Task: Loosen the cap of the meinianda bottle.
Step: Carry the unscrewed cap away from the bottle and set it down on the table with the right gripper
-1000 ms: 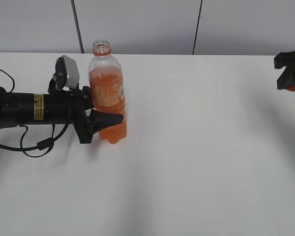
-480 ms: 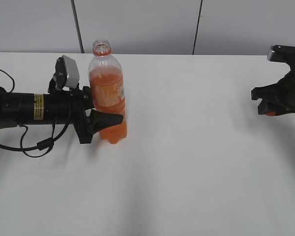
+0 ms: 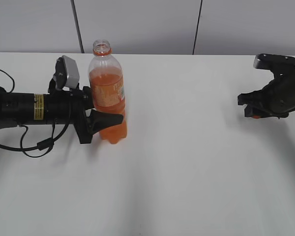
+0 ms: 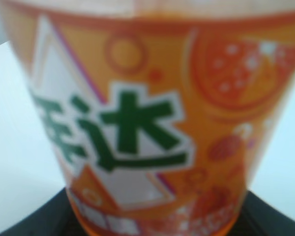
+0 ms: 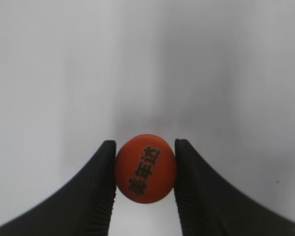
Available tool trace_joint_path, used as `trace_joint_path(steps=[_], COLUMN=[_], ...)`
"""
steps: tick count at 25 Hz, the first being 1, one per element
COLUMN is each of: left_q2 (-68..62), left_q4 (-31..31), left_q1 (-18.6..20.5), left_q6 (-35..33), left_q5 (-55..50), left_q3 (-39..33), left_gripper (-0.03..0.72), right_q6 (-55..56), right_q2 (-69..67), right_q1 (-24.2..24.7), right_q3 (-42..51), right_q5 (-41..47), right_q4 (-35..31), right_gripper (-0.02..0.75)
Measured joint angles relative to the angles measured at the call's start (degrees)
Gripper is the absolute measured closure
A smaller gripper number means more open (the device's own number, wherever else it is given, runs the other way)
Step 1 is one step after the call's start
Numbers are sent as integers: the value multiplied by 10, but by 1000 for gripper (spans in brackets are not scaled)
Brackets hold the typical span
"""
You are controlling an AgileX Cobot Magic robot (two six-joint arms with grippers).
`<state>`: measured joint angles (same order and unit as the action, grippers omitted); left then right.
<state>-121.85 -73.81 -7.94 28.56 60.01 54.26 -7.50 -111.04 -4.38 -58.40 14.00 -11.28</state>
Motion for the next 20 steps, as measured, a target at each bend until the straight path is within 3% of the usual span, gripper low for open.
trace_joint_path(steps=[11, 14, 17, 20], left_q2=[0, 0, 0, 0], left_q4=[-1, -1, -1, -1], left_q1=[0, 0, 0, 0], left_q6=[0, 0, 0, 0], left_q5=[0, 0, 0, 0], left_q3=[0, 0, 0, 0], left_gripper=[288, 288, 288, 288], right_q6=[0, 0, -1, -1], right_q2=[-21, -21, -21, -21], right_q1=[0, 0, 0, 0], right_q3=[0, 0, 0, 0], right_q5=[-12, -8, -7, -7], right_q4=[-18, -18, -18, -18], right_gripper=[458, 351, 183, 127])
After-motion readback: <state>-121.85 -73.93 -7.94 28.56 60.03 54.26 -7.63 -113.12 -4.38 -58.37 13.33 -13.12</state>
